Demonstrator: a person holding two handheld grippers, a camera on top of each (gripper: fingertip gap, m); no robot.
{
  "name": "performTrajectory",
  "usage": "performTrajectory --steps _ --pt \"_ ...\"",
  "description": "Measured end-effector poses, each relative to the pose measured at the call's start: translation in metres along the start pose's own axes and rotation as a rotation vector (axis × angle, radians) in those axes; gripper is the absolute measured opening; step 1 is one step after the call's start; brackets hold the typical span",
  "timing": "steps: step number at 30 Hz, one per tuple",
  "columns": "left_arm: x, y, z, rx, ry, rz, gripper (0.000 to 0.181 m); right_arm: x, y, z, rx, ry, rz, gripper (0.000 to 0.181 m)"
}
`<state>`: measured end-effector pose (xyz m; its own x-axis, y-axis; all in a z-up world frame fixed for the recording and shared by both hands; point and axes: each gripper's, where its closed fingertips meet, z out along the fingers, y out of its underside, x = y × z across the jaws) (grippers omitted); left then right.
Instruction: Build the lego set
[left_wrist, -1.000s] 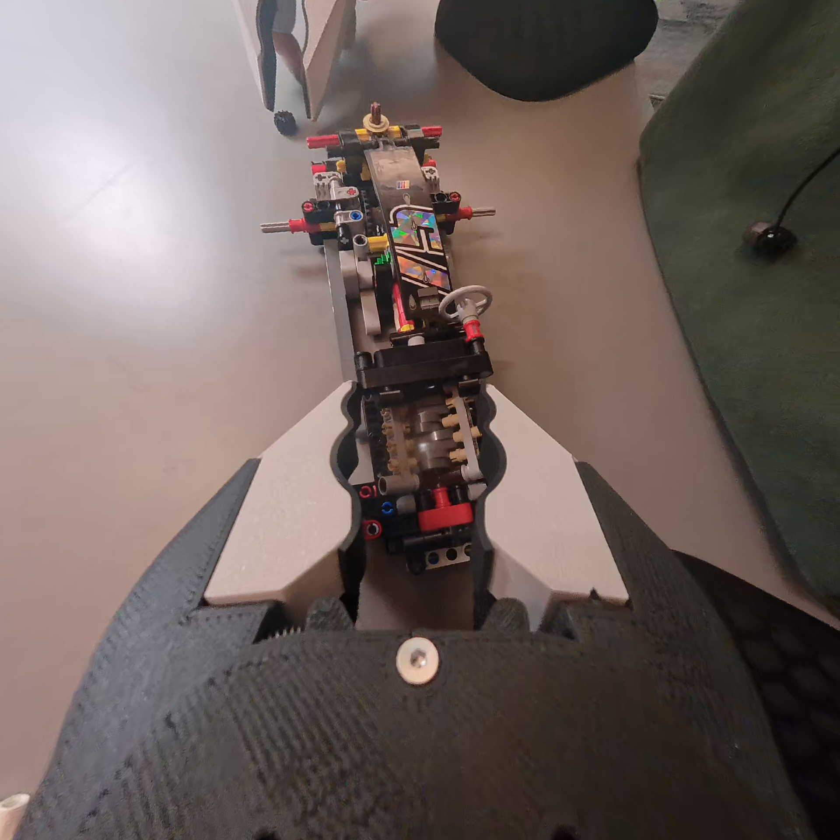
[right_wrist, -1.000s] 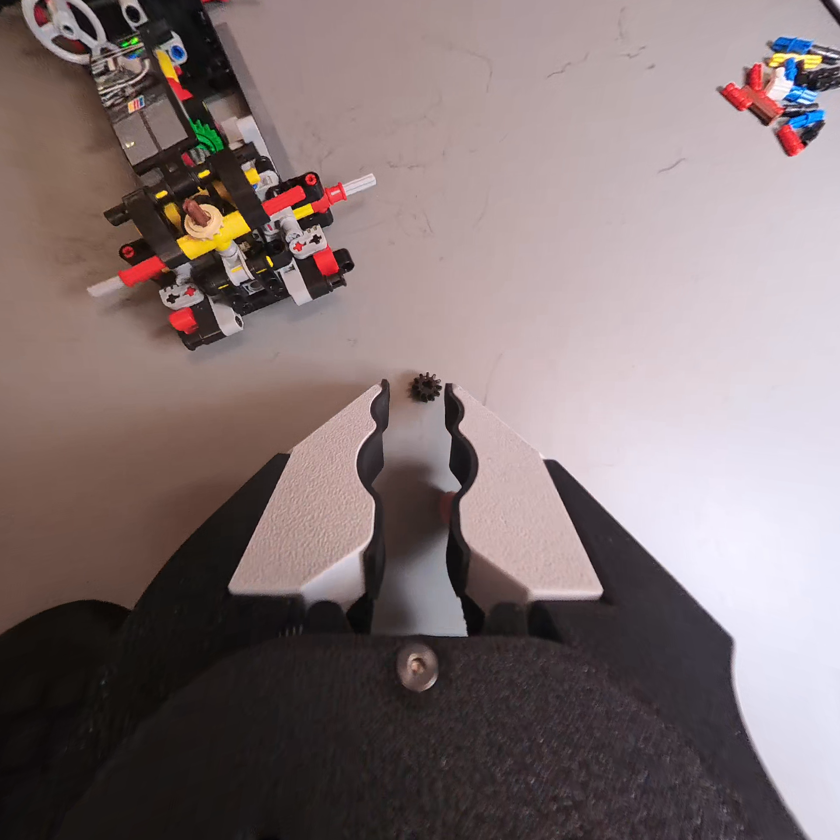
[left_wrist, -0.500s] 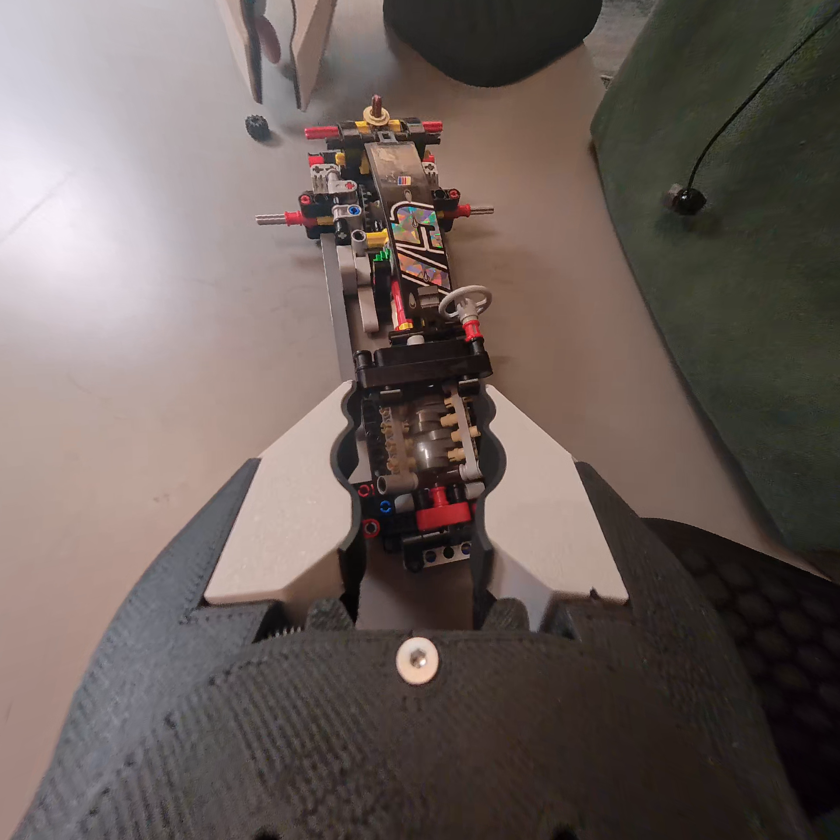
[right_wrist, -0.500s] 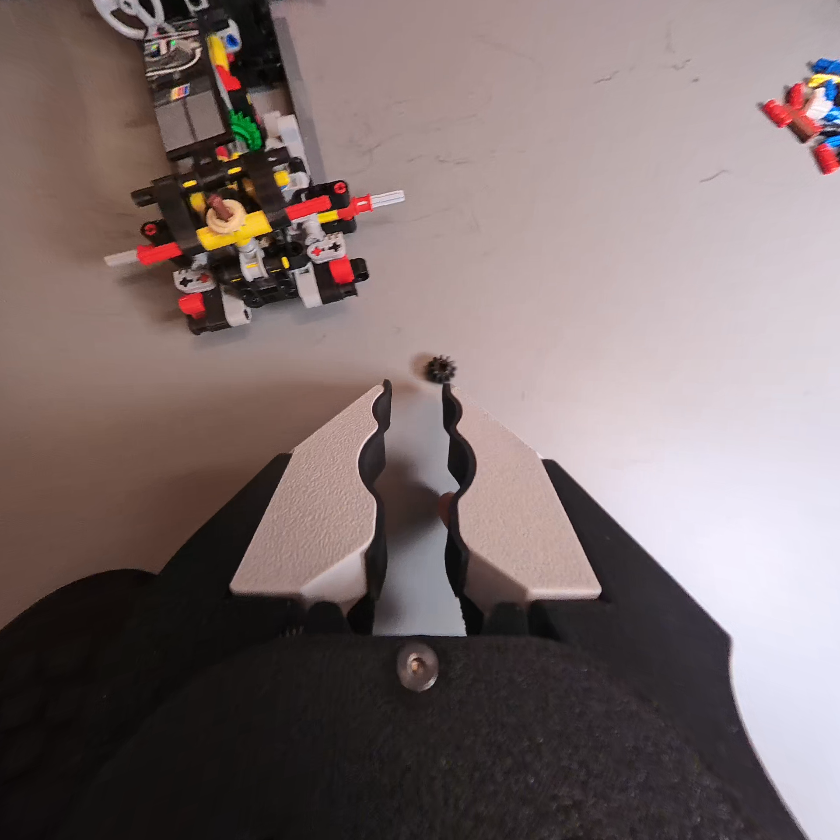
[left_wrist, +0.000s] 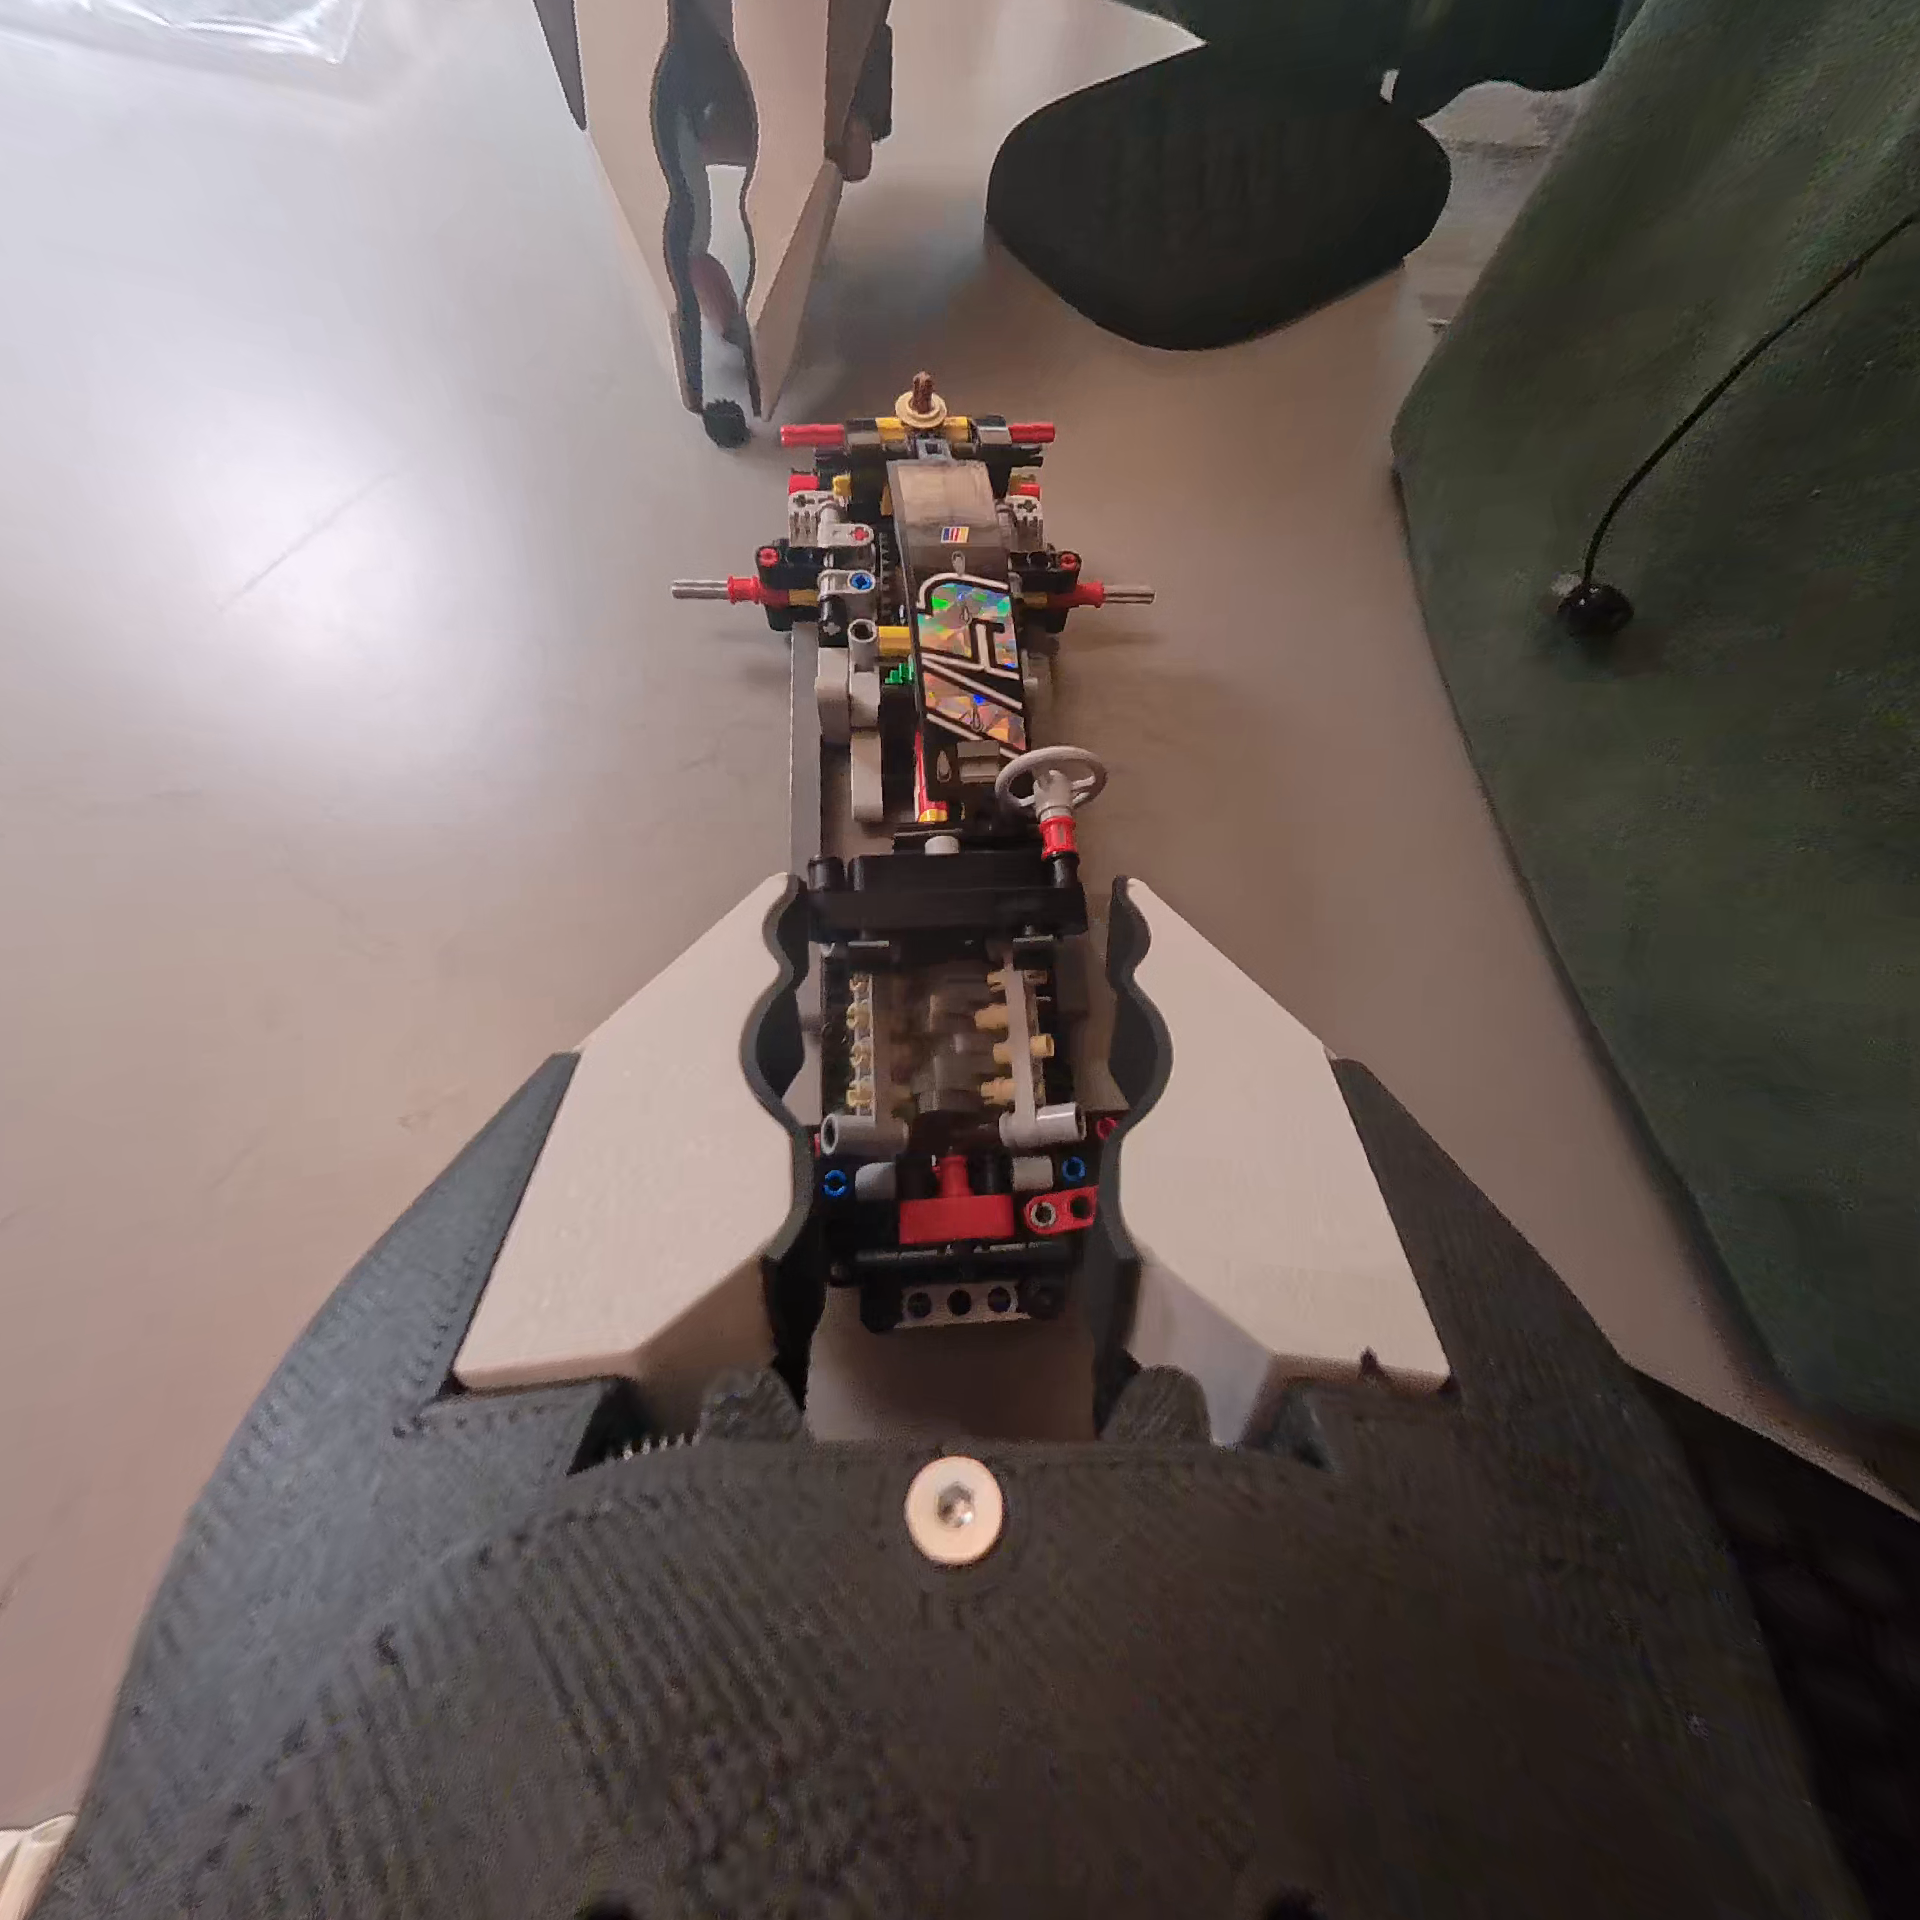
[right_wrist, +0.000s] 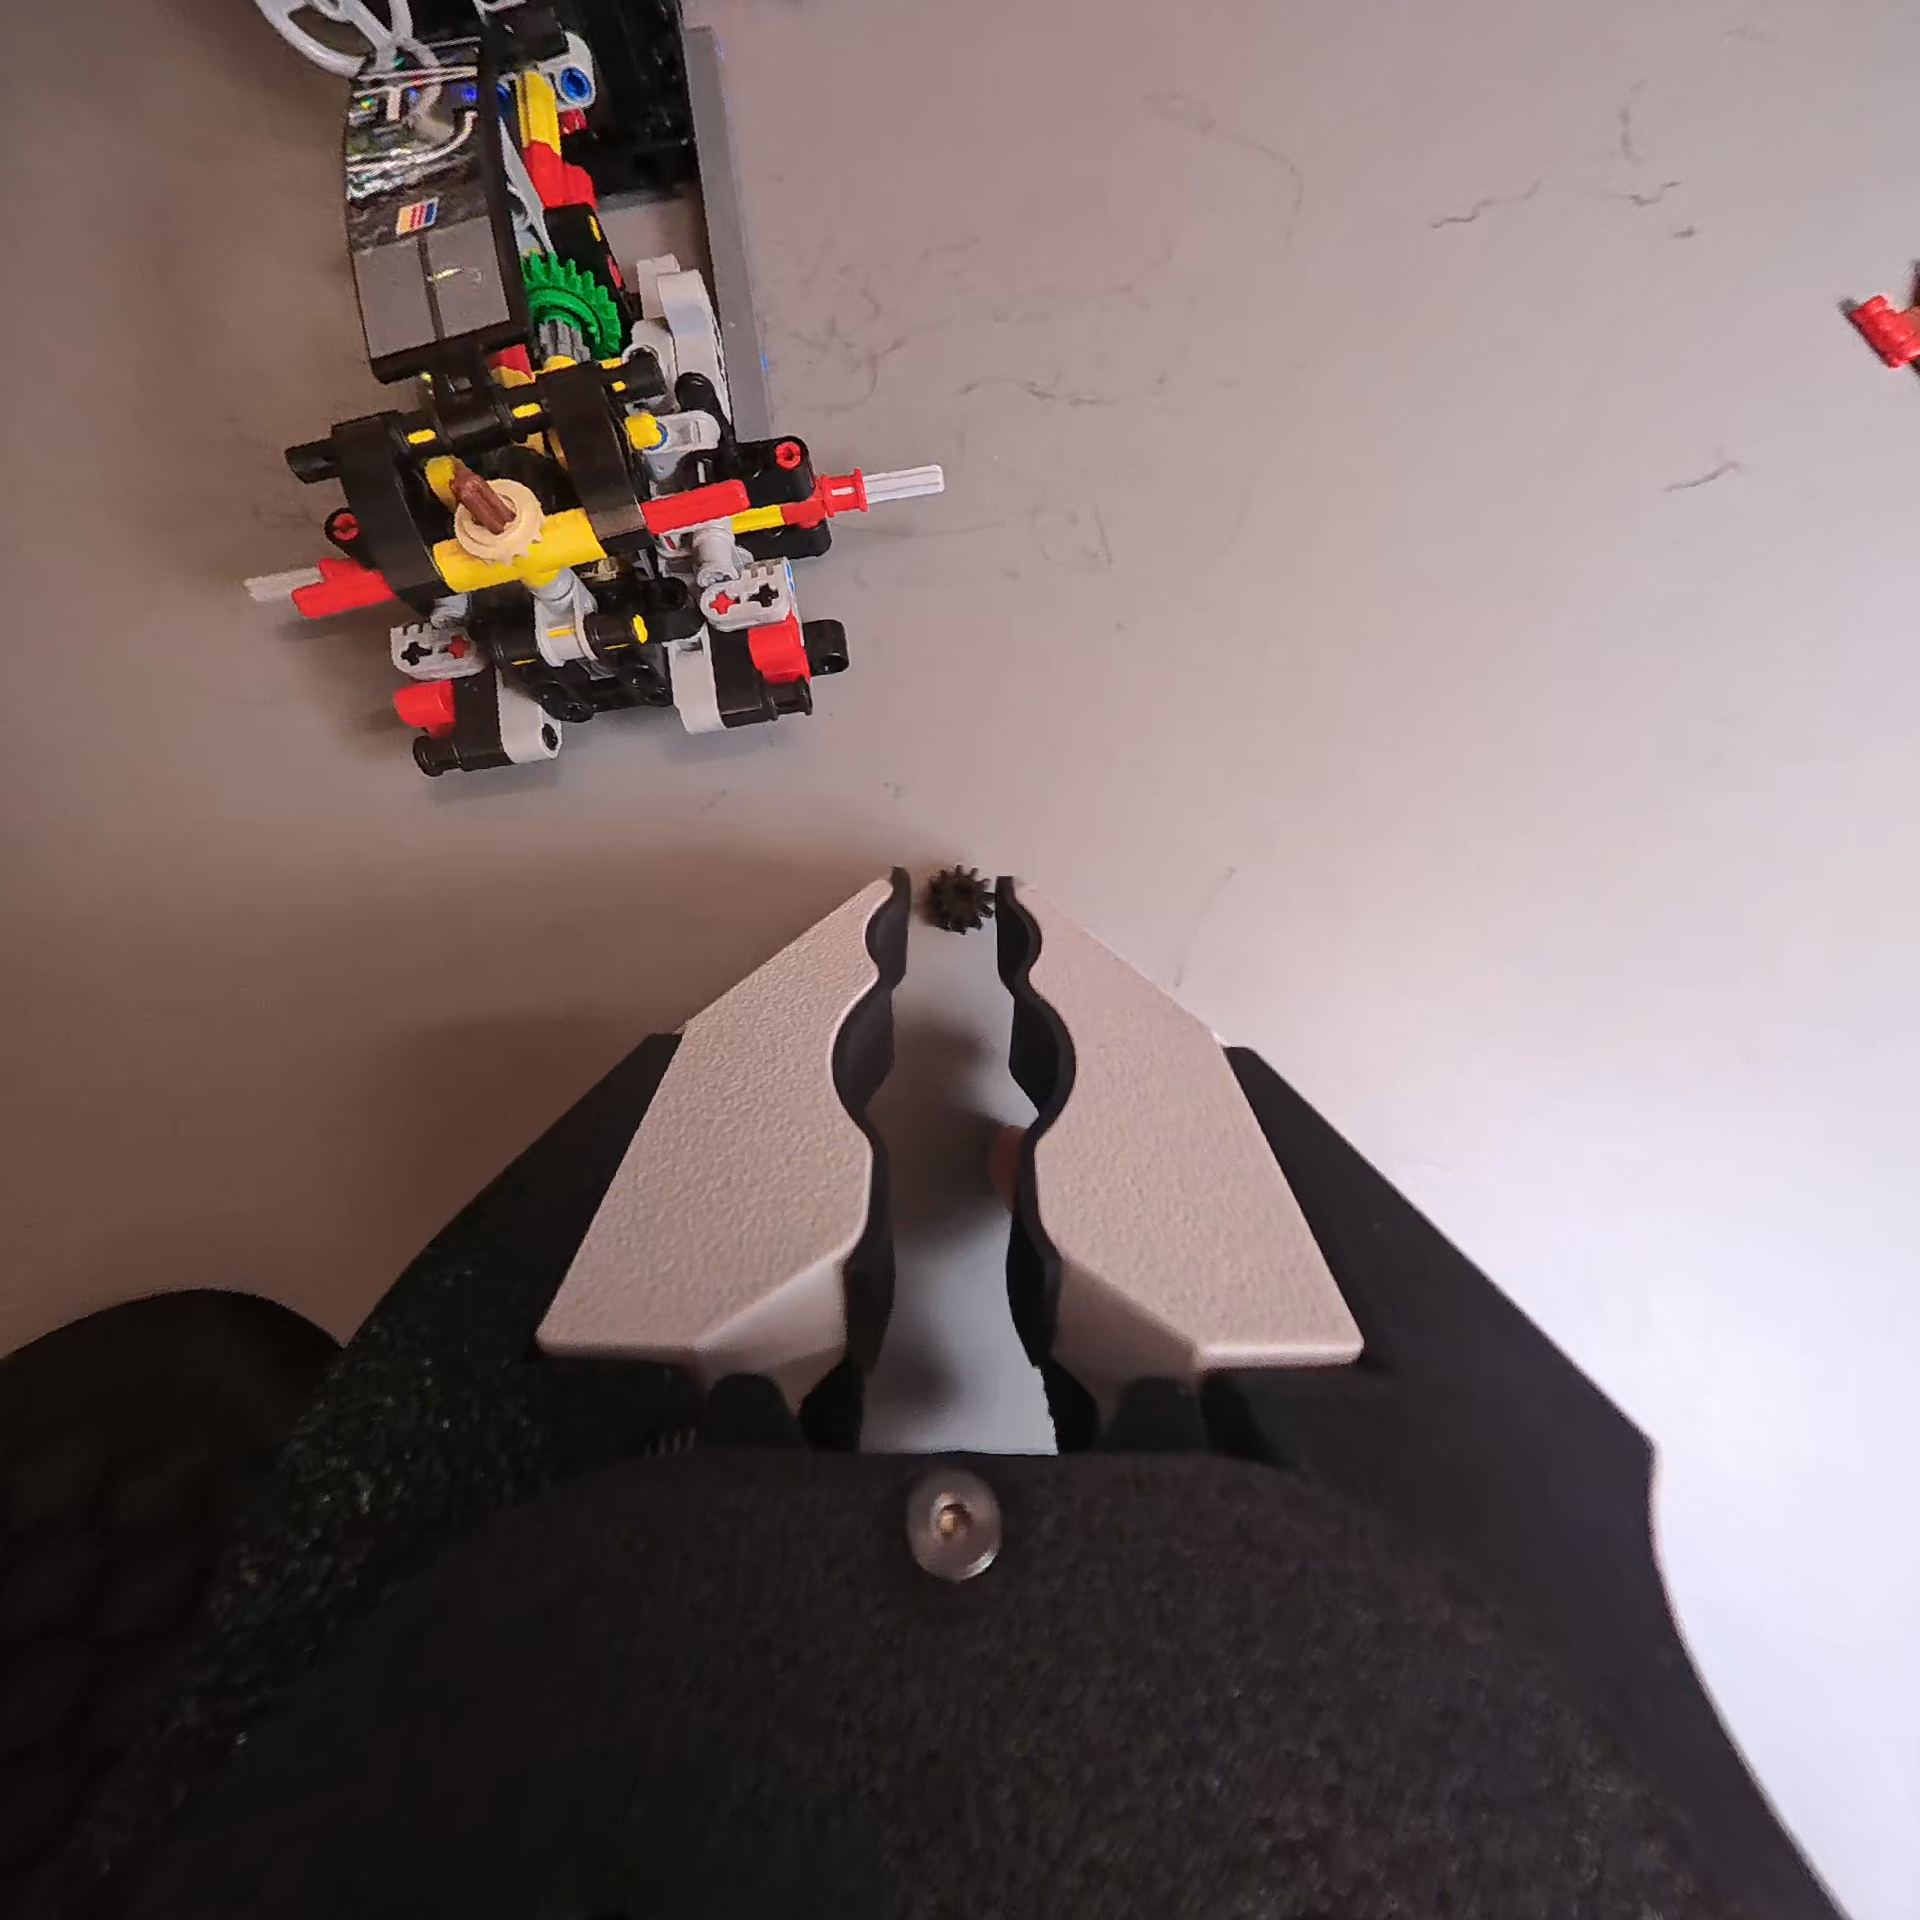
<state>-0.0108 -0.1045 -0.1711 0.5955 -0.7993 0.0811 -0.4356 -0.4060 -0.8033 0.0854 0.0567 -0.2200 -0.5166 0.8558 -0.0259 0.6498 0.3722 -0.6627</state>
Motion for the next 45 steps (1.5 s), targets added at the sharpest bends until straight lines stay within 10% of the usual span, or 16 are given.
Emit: performTrajectory --steps 11,17,45 --pt "-0.005 -0.002 0.004 -0.009 -0.077 0.027 0.037 -0.033 -0.042 -0.018 0.153 -0.024 -0.065 0.034" --pt "-0.003 0.001 0.001 -0.020 -0.058 -0.012 0.067 -0.066 -0.075 -0.004 0.215 -0.044 -0.140 0.066" --pt "0.001 0.014 0.011 -0.090 -0.088 0.014 0.058 -0.068 -0.082 0.023 0.253 0.047 -0.025 0.050"
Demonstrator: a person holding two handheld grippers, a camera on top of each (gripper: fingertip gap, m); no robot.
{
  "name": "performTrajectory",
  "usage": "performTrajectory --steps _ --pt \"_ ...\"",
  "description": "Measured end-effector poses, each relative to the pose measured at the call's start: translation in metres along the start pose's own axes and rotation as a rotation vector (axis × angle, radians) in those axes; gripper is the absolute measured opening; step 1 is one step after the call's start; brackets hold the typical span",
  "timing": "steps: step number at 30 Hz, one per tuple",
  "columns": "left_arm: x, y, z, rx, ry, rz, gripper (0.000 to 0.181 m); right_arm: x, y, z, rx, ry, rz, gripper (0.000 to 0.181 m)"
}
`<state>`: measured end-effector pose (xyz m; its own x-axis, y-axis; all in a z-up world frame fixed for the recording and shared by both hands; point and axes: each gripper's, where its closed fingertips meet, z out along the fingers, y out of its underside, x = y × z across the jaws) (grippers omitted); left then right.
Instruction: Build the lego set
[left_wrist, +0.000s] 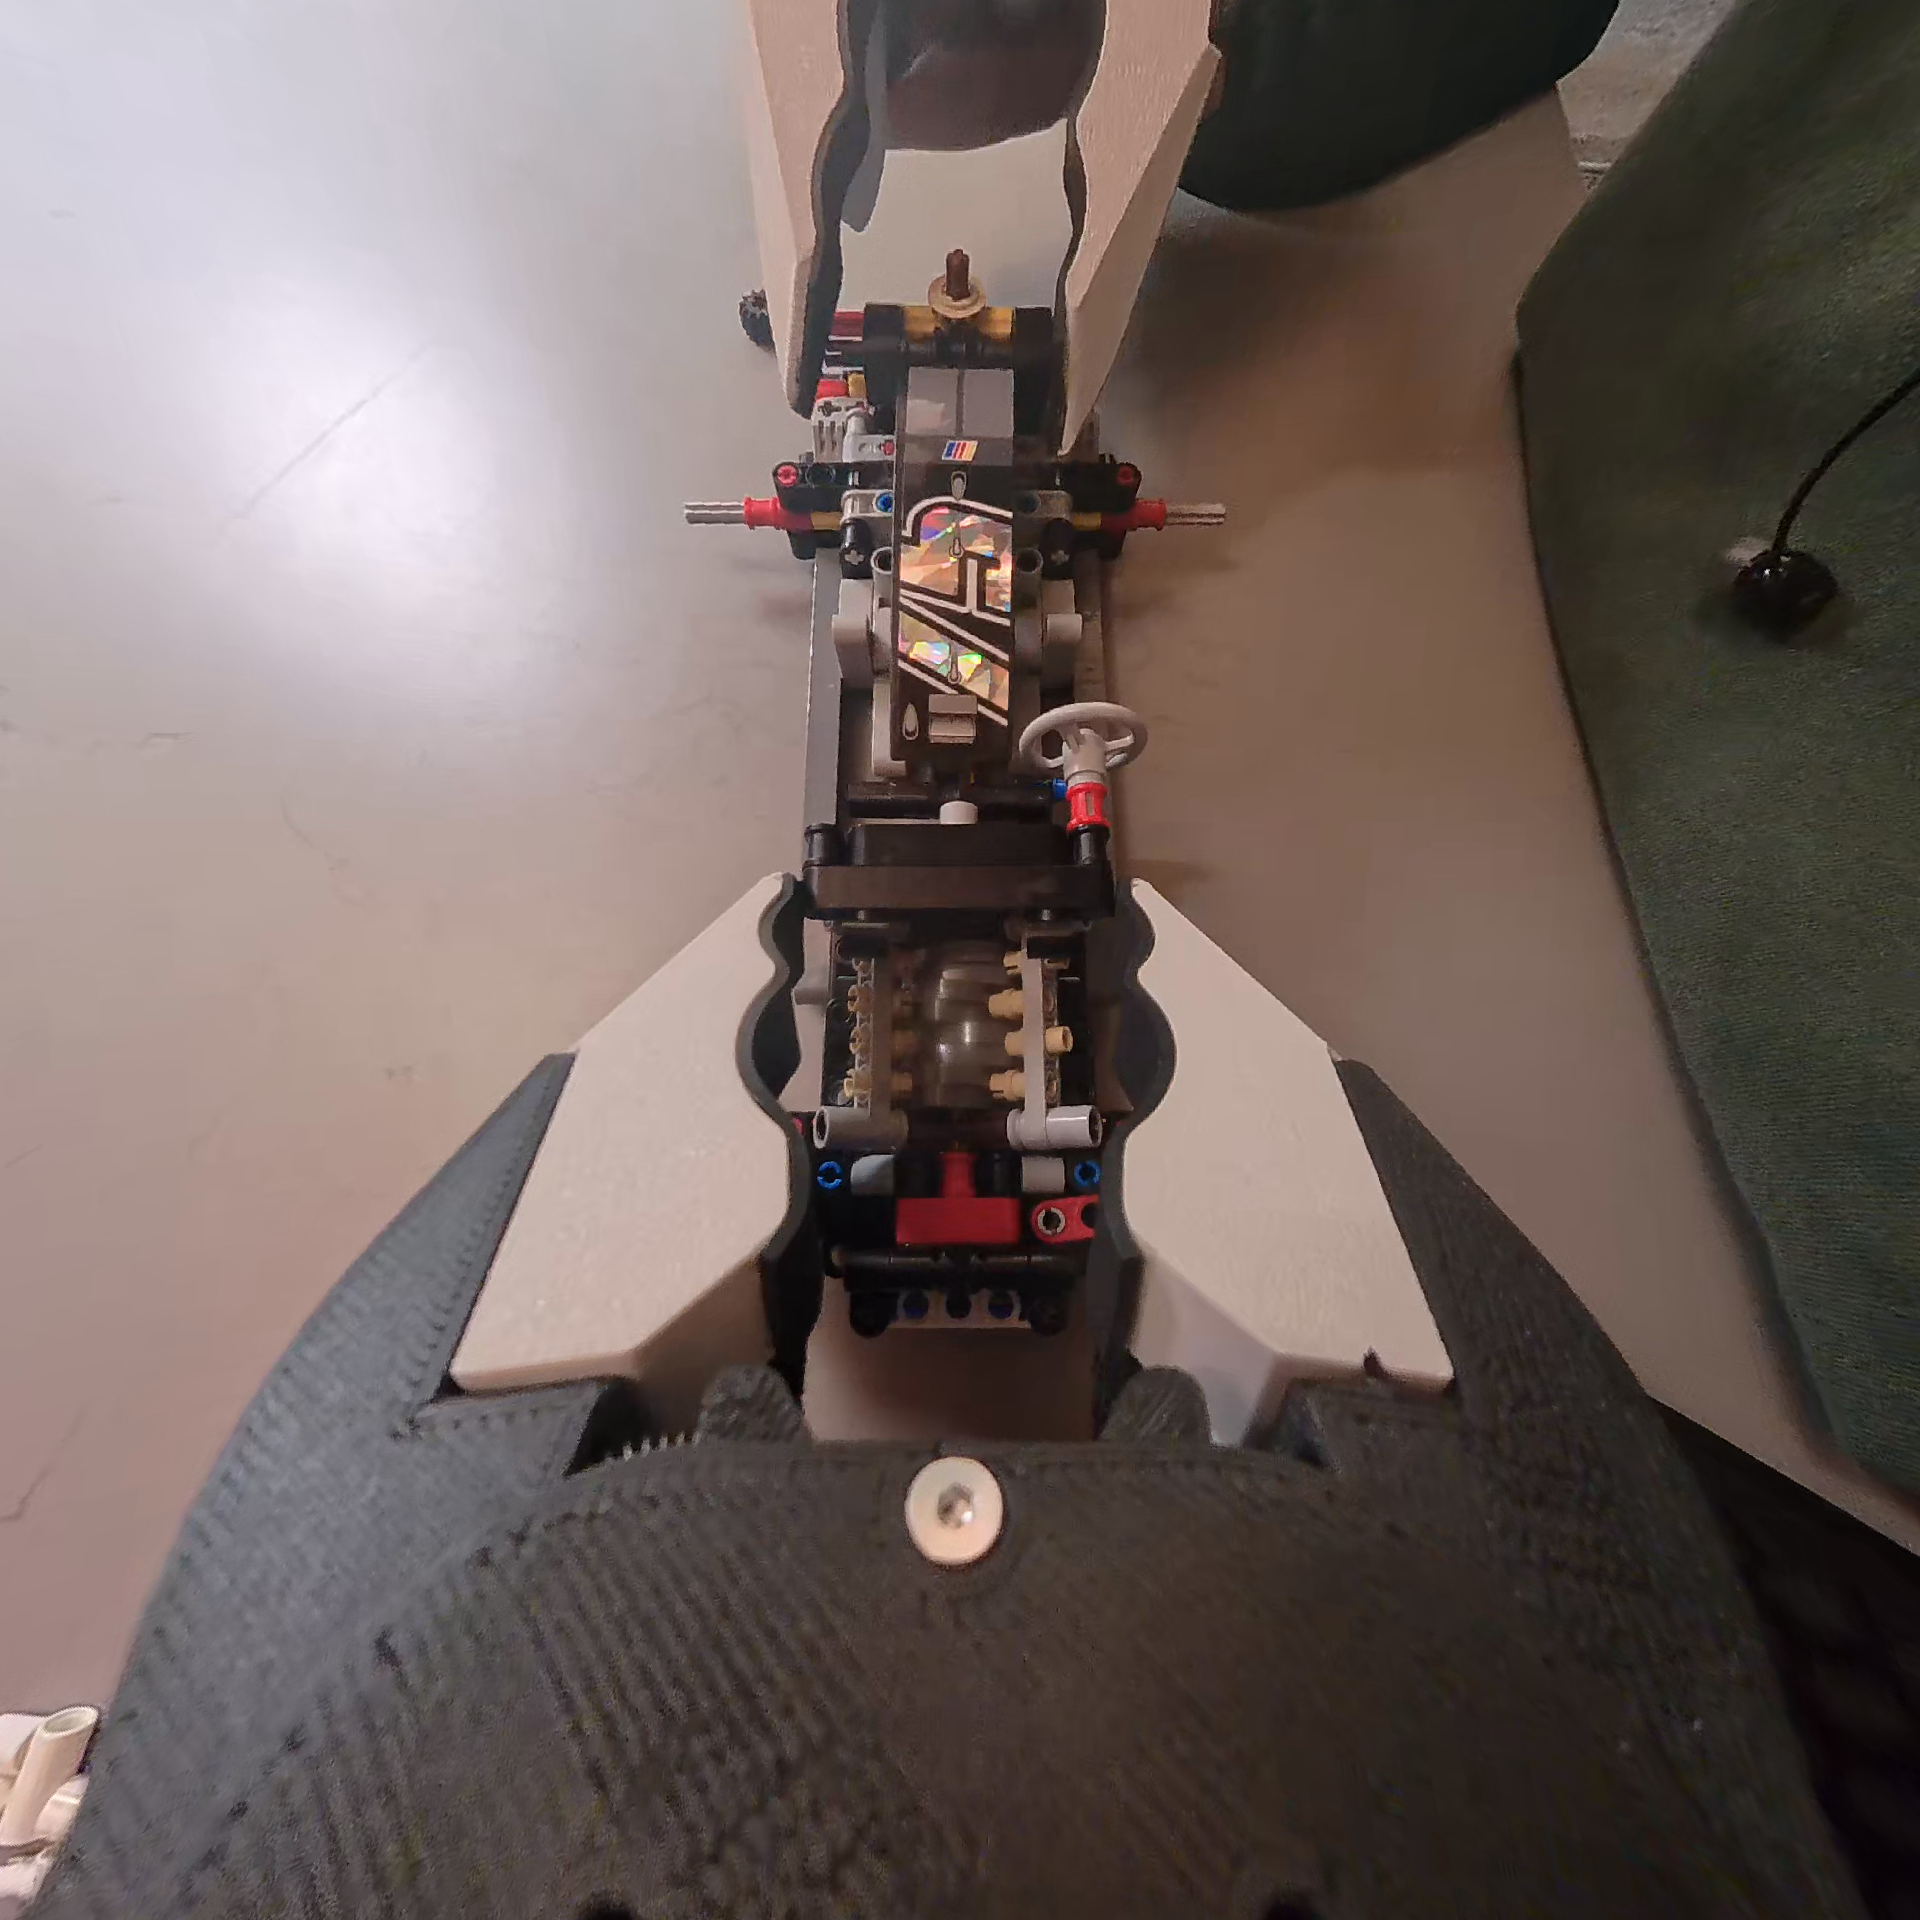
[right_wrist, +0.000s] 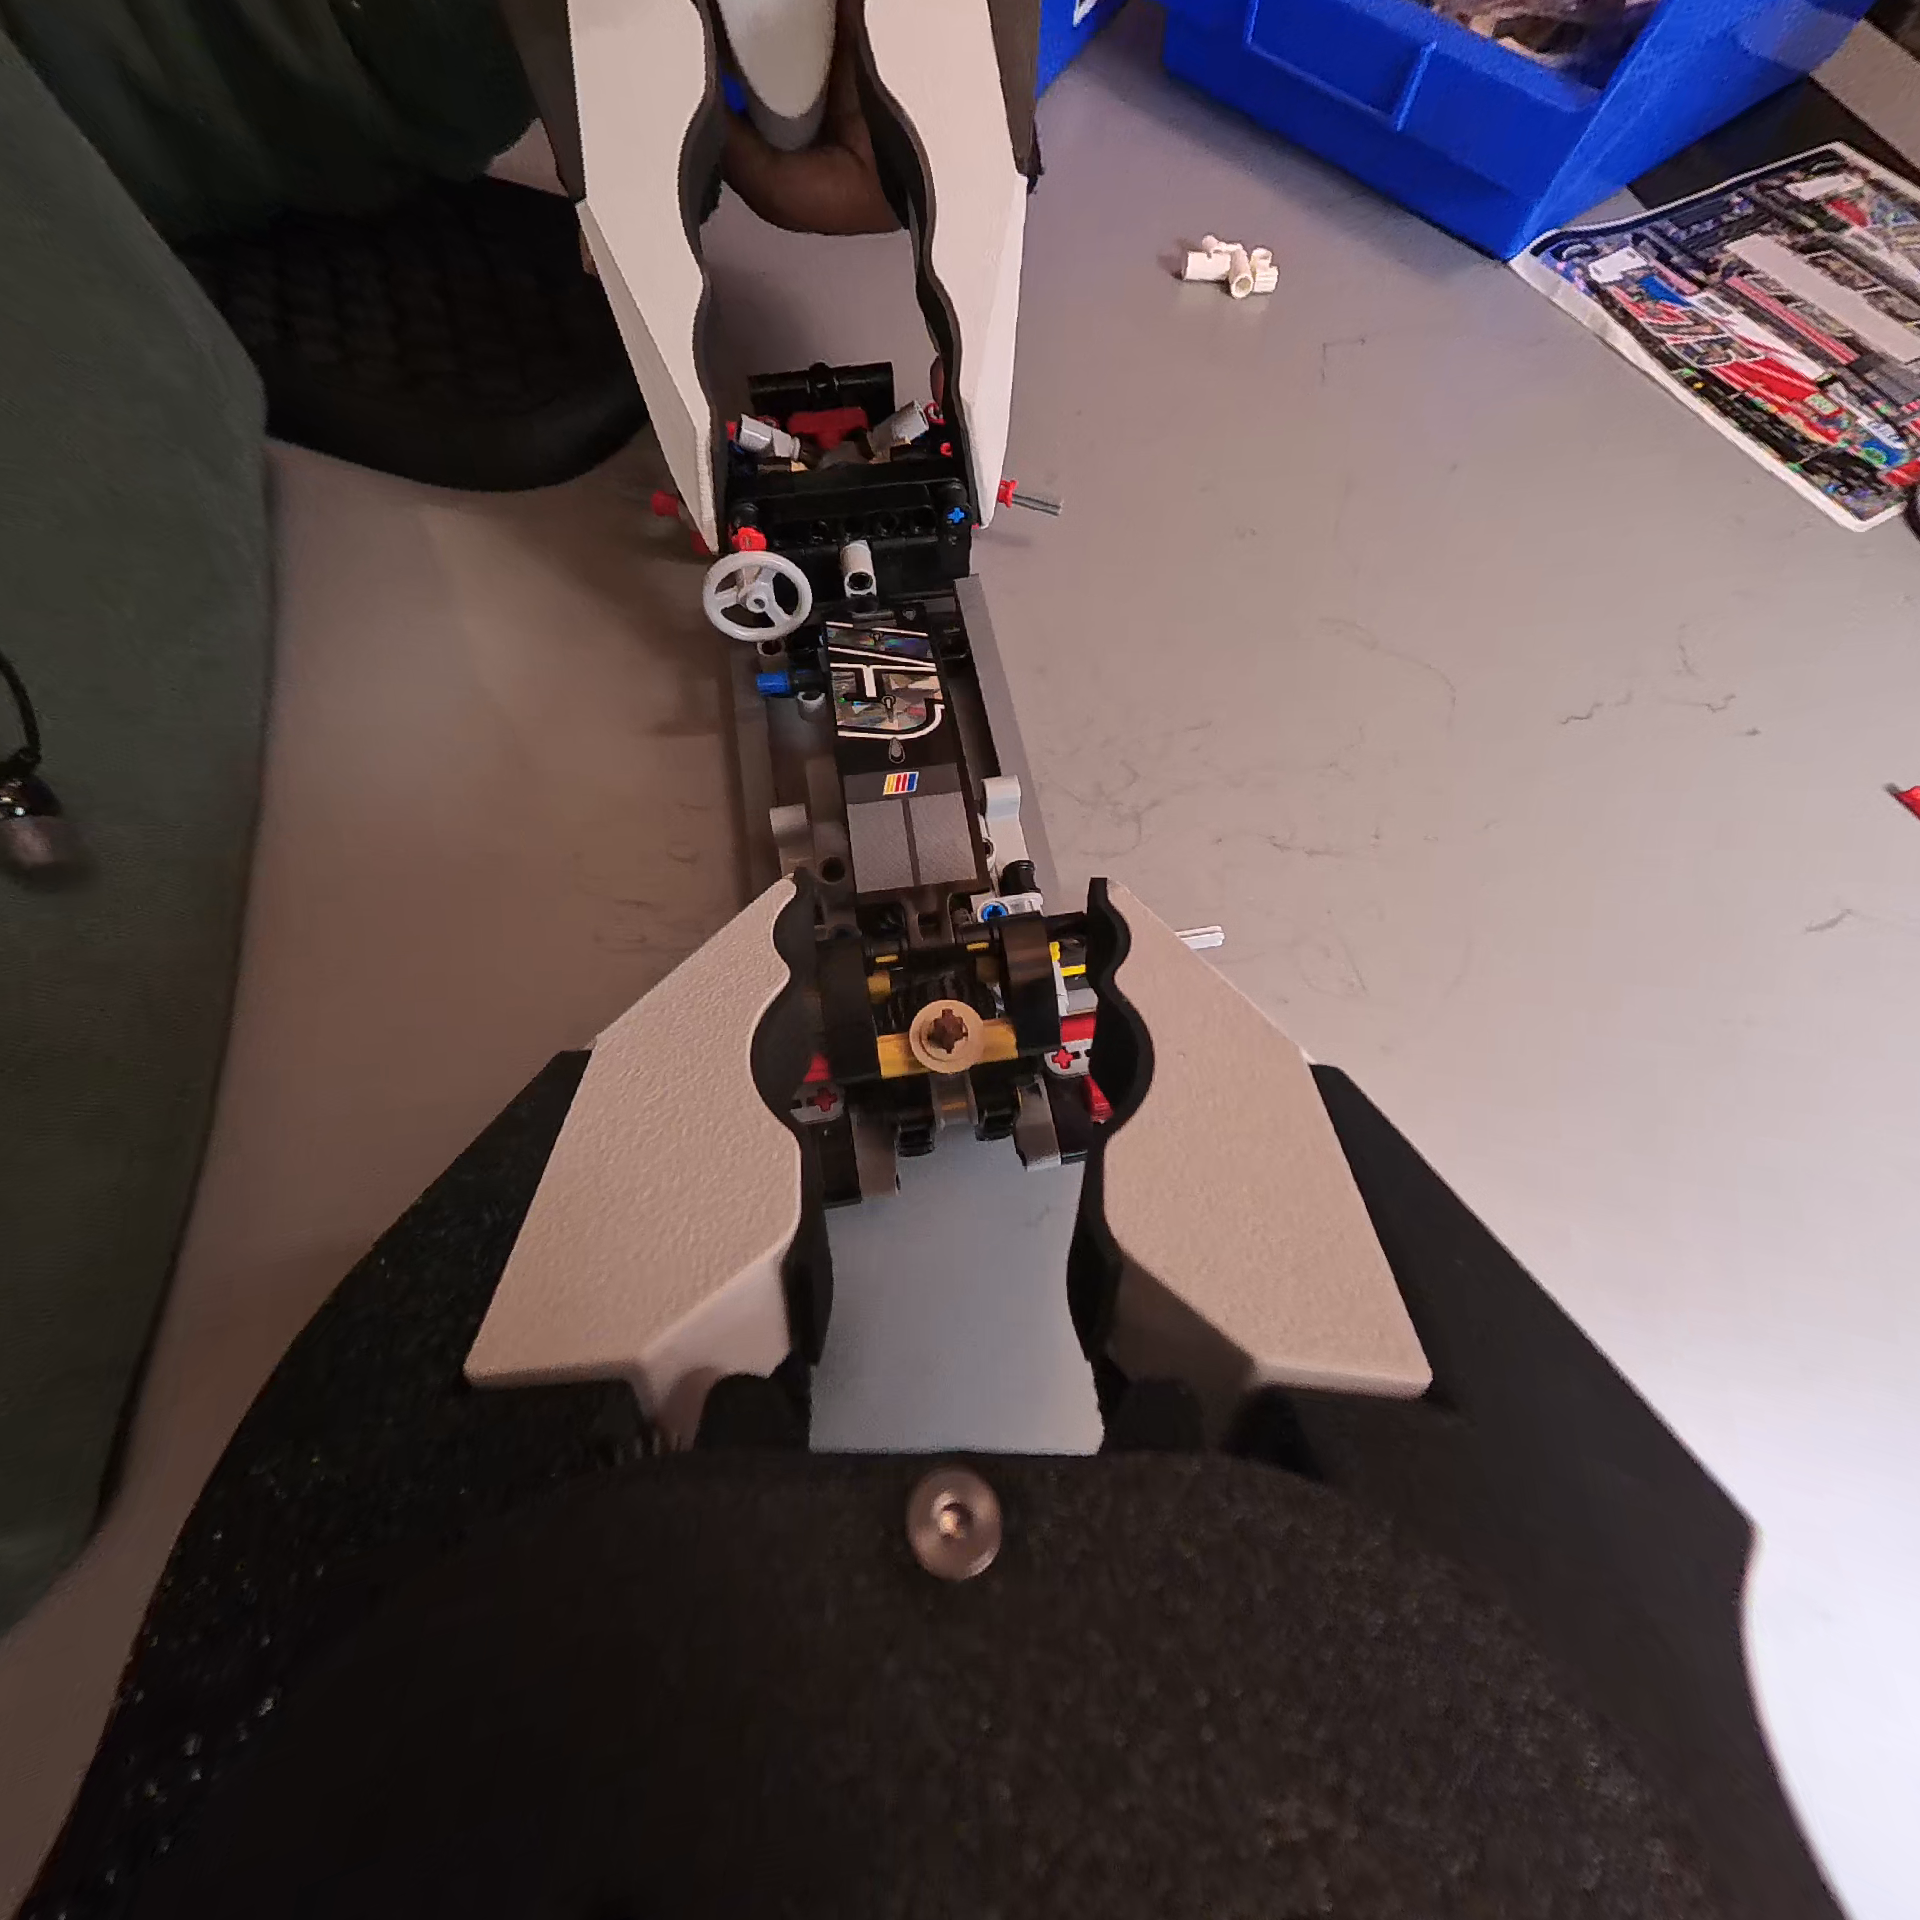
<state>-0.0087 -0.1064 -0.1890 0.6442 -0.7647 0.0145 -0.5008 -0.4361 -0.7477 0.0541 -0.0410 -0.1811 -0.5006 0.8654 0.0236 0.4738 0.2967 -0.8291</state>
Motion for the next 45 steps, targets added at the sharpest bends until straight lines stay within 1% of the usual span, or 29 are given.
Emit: performTrajectory --steps 4,9,14,17,20,22,25,27,29,32,37,41,45 --pt "0.000 -0.001 -0.002 0.002 0.001 -0.001 0.058 0.000 0.000 0.000 0.009 -0.001 -0.001 0.051" --pt "0.002 -0.015 -0.009 0.081 0.021 -0.026 0.064 0.000 0.000 0.000 0.008 0.006 -0.007 0.051" --pt "0.004 -0.024 -0.001 0.089 0.028 -0.011 0.067 0.001 -0.003 -0.002 0.023 0.012 -0.010 0.052" --pt "0.004 -0.024 0.003 0.083 0.034 -0.010 0.067 0.001 -0.013 -0.011 0.069 0.008 0.002 0.056" --pt "0.003 -0.024 0.003 0.080 0.025 -0.007 0.066 0.012 -0.014 -0.031 0.079 0.031 0.003 0.056" --pt "0.003 -0.024 0.002 0.084 0.021 -0.008 0.065 0.019 -0.002 -0.046 0.036 0.032 0.005 0.050" --pt "0.002 -0.025 0.000 0.098 0.020 -0.010 0.064 0.034 0.031 -0.061 -0.071 0.037 0.022 0.044" --pt "0.001 -0.026 0.000 0.106 0.015 -0.012 0.062 0.044 0.050 -0.065 -0.123 0.052 0.056 0.039" --pt "-0.001 -0.026 -0.001 0.113 0.009 -0.015 0.061 0.051 0.060 -0.063 -0.142 0.067 0.080 0.034" --pt "-0.002 -0.025 0.000 0.115 0.008 -0.023 0.059 0.055 0.069 -0.056 -0.164 0.057 0.082 0.030" --pt "-0.002 -0.025 0.000 0.121 0.005 -0.026 0.057 0.062 0.079 -0.047 -0.251 0.019 0.079 0.023" --pt "-0.004 -0.024 -0.002 0.129 -0.001 -0.034 0.056 0.063 0.080 -0.043 -0.293 0.009 0.079 0.023" --pt "-0.004 -0.022 -0.002 0.133 0.004 -0.037 0.055 0.062 0.079 -0.040 -0.299 0.005 0.056 0.014"
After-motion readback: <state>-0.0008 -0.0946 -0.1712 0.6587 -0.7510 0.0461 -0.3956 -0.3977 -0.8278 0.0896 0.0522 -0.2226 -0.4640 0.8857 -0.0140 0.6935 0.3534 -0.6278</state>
